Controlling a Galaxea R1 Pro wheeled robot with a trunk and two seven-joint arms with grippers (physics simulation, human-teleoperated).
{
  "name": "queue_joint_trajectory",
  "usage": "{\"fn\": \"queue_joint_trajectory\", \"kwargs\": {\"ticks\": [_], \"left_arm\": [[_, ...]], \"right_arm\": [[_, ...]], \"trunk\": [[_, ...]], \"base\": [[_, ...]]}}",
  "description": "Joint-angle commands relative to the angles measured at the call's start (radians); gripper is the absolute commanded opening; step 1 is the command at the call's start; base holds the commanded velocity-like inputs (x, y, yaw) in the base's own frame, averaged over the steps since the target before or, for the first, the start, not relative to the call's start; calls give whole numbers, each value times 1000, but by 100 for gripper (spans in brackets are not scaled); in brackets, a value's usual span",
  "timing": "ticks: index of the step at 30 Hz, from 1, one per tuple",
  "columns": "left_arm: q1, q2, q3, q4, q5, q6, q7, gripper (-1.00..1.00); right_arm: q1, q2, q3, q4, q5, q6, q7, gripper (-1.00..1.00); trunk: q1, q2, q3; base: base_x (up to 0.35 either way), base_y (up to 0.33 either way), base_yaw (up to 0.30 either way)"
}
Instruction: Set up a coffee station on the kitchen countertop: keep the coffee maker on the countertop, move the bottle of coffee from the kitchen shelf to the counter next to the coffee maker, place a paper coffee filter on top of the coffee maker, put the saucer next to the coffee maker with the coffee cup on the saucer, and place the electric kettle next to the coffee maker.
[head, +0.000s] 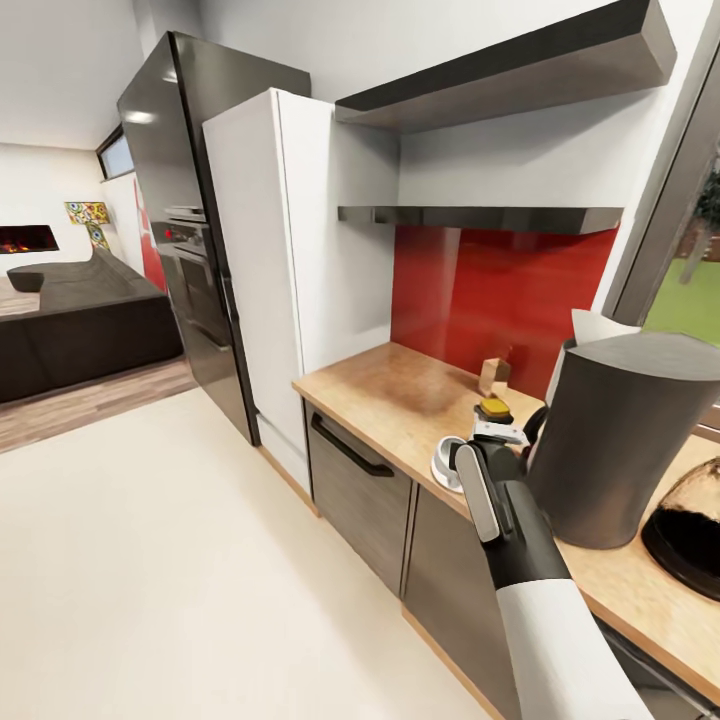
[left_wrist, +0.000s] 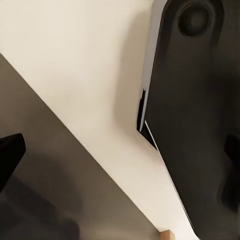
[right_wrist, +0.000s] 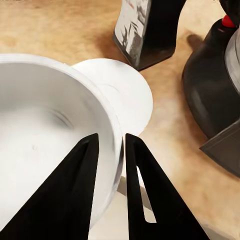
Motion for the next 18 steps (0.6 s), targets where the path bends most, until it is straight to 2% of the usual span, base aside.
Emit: {"fn": "queue_joint_trajectory", "kwargs": {"ticks": [1, 18], "left_arm": [[-1, 0, -7, 0, 9, -3, 2, 100], [0, 6, -8, 0, 6, -5, -2, 100]], "right_arm": [[-1, 0, 1, -1, -10, 2, -8, -100], [-1, 0, -1, 6, -9, 0, -8, -100]], "trunk": [[0, -1, -2], [0, -1, -2]], "base": [[31, 0, 0], [12, 0, 0]]}}
